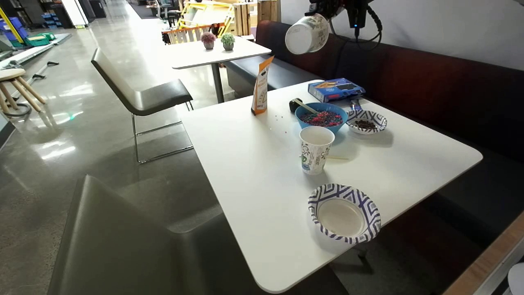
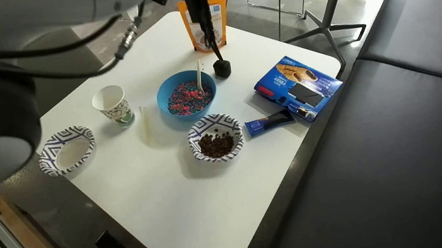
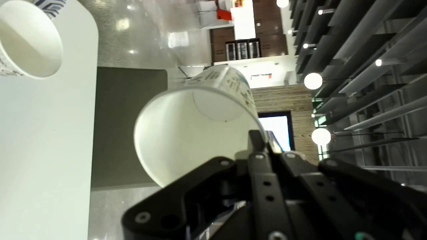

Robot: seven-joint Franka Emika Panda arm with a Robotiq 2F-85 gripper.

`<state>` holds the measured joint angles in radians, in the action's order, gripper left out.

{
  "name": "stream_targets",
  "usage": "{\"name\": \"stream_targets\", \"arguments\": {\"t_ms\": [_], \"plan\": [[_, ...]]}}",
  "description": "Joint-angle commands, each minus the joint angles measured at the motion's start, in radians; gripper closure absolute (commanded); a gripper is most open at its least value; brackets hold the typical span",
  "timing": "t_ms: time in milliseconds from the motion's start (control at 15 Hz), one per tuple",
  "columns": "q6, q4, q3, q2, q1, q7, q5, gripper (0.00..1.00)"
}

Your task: Pour the furthermost cup's contents into the blue bowl

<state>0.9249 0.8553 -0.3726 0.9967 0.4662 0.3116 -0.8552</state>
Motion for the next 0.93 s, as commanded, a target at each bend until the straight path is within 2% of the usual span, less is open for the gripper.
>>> {"name": "stream_targets", "arguments": {"t_ms": [0, 267, 333, 600, 867], "plan": [[0.16, 0.235, 0.041, -0.222, -0.038, 0.166, 0.102, 0.99], [0.381, 0.405, 0.037, -0.376, -0.099, 0.298, 0.169, 0.99], [0.411, 0.439, 0.116, -0.419, -0.163, 0.345, 0.146, 0.99], [0.609, 0.616, 0.18, -0.534, -0.296, 0.47, 0.206, 0.99], [0.879, 0.813, 0.197, -0.621, -0.407, 0.571, 0.278, 0.99]]}}
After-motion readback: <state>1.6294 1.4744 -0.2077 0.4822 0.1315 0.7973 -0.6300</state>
